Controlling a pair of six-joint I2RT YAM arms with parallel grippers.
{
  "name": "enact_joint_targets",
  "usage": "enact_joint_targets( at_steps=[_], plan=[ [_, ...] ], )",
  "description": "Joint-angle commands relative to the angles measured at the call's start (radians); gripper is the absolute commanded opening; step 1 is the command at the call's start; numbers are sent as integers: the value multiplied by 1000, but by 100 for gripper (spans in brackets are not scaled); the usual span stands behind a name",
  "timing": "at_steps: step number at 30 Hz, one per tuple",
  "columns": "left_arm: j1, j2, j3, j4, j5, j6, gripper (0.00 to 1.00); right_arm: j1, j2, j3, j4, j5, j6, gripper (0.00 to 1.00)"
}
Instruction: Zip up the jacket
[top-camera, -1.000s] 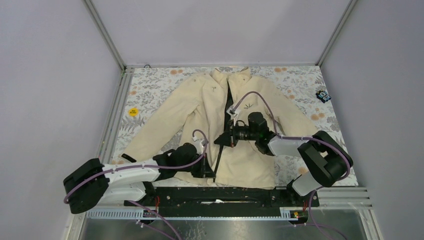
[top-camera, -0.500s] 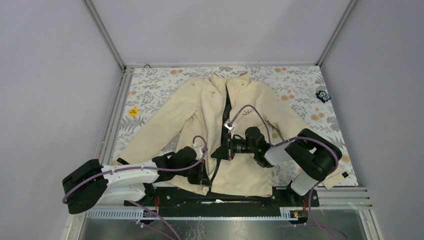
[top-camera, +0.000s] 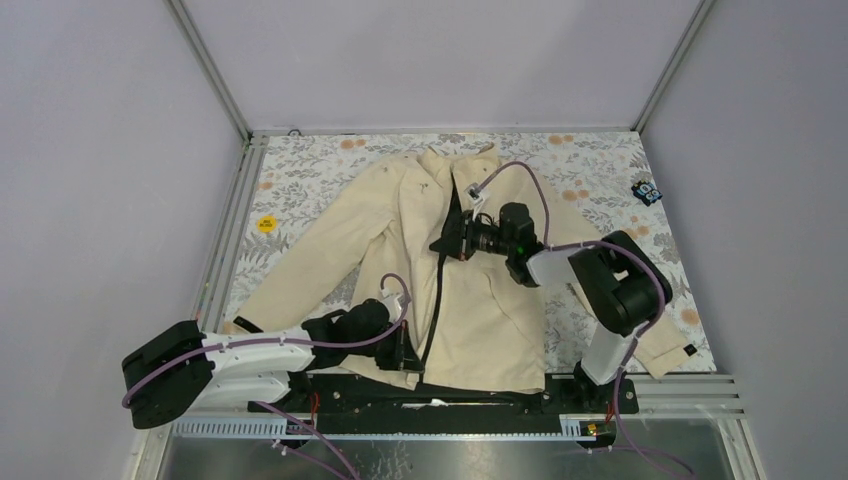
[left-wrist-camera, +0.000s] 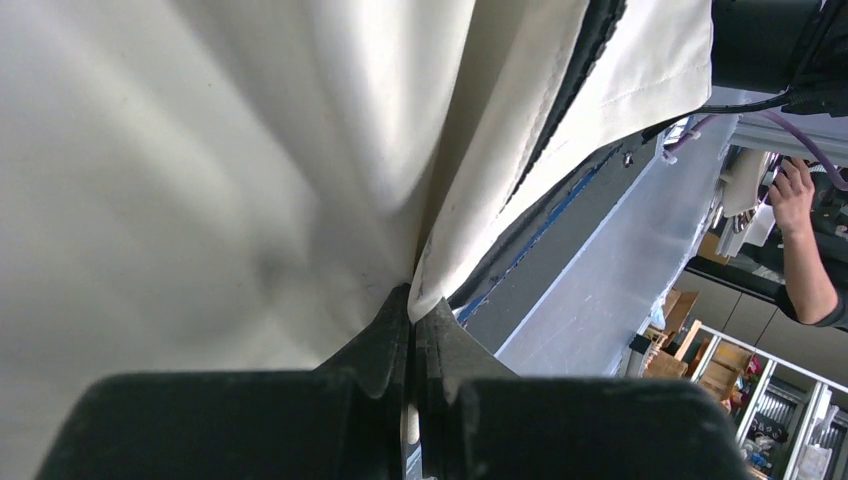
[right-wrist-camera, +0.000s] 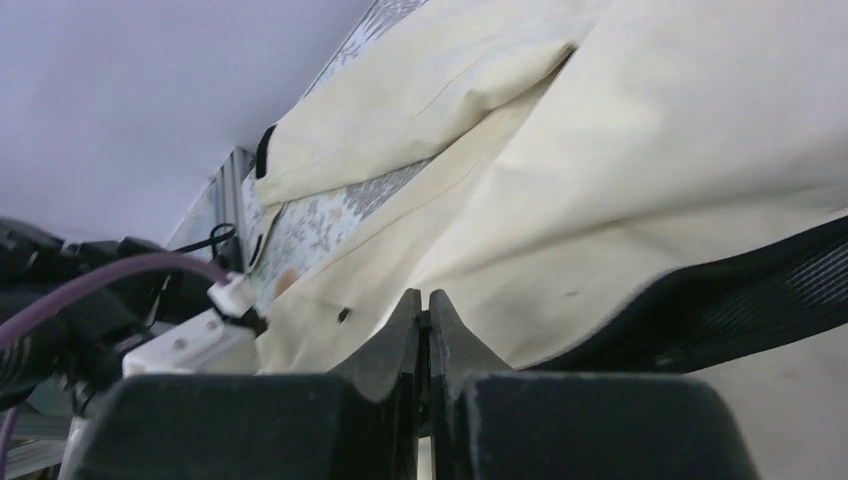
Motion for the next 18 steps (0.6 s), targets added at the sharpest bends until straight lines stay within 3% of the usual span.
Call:
enact_joint_targets(
  at_steps=[1,6,13,18],
  plan=[
    [-30,-7,-18,-26,26,-19,0,-55,95,176,1,8,-75,0],
    [-52,11,-20,-12,19,-22,0,-139,226,368,-40,7,-137,0],
    [-70,80,-13,63,44,-27,0,-280,587,945,-118,-76,-22,0],
    [-85,142,13,83,28,-24,0,-315,819,1316,-233,-33,-2,0]
  ],
)
